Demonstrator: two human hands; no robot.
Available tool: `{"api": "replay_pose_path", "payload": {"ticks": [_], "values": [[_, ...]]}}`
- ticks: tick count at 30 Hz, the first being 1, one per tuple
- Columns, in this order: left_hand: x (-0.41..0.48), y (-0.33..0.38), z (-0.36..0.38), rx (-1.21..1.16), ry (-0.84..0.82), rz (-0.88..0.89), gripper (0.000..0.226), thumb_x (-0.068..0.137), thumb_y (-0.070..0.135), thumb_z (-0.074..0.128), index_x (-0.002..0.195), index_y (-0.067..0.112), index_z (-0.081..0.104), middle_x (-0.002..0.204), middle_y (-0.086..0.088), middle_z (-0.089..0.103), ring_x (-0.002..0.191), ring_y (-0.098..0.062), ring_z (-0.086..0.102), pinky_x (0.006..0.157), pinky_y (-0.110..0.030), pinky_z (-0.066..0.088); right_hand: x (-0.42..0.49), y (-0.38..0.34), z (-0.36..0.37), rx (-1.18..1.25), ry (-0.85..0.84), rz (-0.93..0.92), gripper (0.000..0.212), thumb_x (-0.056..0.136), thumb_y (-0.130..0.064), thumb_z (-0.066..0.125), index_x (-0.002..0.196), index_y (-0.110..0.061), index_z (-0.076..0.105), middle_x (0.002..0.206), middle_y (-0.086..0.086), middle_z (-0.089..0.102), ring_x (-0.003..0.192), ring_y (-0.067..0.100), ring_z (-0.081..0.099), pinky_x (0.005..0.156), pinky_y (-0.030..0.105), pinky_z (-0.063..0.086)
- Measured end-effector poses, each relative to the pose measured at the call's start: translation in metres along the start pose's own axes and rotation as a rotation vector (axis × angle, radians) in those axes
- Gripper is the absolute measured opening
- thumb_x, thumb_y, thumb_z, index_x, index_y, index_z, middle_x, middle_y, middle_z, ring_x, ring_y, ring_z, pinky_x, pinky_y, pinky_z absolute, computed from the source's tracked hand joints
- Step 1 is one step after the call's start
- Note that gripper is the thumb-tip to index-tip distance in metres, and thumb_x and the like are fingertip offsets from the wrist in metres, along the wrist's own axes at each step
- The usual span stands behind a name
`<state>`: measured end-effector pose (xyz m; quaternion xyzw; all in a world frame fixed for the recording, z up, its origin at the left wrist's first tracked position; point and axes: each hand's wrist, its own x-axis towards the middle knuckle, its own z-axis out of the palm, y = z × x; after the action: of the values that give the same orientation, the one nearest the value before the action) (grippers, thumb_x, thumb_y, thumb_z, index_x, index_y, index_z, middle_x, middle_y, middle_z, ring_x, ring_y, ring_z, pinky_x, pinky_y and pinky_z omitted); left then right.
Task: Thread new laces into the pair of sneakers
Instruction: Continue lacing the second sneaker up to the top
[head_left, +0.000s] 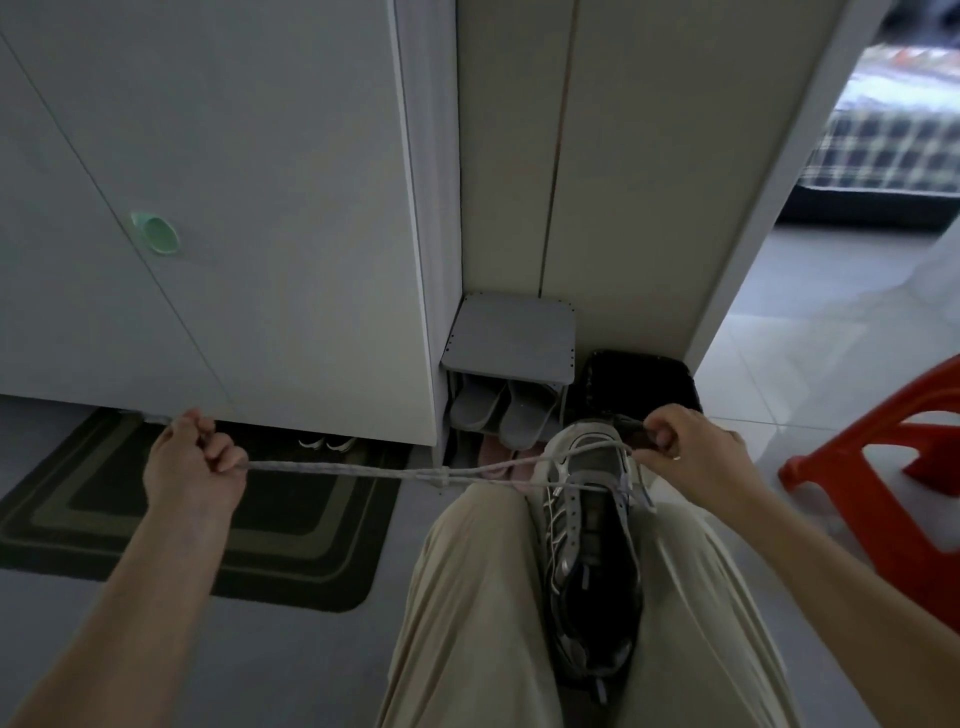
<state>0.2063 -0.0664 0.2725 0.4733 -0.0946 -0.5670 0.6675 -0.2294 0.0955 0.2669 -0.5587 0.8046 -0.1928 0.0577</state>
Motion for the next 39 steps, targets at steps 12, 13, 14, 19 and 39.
{"api": "replay_pose_path", "payload": {"ticks": [12,13,14,19,39], "values": [[0.035,0.026,-0.032,-0.019,0.189,0.022,0.011,0.095,0.023,0.049,0.096,0.024,0.06,0.063,0.012,0.049,0.04,-0.002,0.032,0.04,-0.015,0.023,-0.022,-0.014,0.021,0.054,-0.042,-0.023,0.035,0.074,-0.056,0.066,0.093,-0.037,0.044,0.092,-0.015,0.051,0.082,0.008,0.052,0.086,0.035,0.043],[0.036,0.028,-0.036,-0.022,0.215,0.019,0.011,0.095,0.023,0.049,0.096,0.024,0.06,0.063,0.012,0.049,0.039,-0.002,0.031,0.04,-0.015,0.023,-0.022,-0.014,0.021,0.061,-0.05,0.012,0.039,0.073,-0.058,0.067,0.095,-0.036,0.044,0.093,-0.014,0.05,0.084,0.009,0.052,0.086,0.036,0.043],[0.036,0.03,-0.039,-0.023,0.24,0.011,0.012,0.095,0.024,0.05,0.096,0.024,0.061,0.063,0.011,0.048,0.039,-0.002,0.031,0.04,-0.014,0.023,-0.022,-0.013,0.02,0.067,-0.066,0.044,0.041,0.072,-0.06,0.067,0.096,-0.035,0.044,0.094,-0.013,0.051,0.085,0.009,0.053,0.086,0.037,0.044],[0.035,0.036,-0.046,-0.022,0.295,-0.024,0.011,0.094,0.025,0.052,0.096,0.023,0.063,0.064,0.01,0.049,0.039,-0.003,0.031,0.04,-0.015,0.025,-0.022,-0.015,0.021,0.068,-0.16,0.137,0.042,0.073,-0.06,0.065,0.097,-0.03,0.048,0.08,-0.014,0.056,0.082,0.017,0.058,0.084,0.039,0.047],[0.055,0.037,-0.056,0.235,0.257,-0.045,0.013,0.096,0.024,0.05,0.093,0.021,0.062,0.068,0.008,0.051,0.043,-0.003,0.032,0.038,-0.016,0.026,-0.024,-0.026,0.023,0.281,-0.11,0.024,0.021,0.075,-0.03,0.077,0.073,-0.033,0.056,0.067,-0.01,0.061,0.065,0.001,0.055,0.057,0.017,0.037]]}}
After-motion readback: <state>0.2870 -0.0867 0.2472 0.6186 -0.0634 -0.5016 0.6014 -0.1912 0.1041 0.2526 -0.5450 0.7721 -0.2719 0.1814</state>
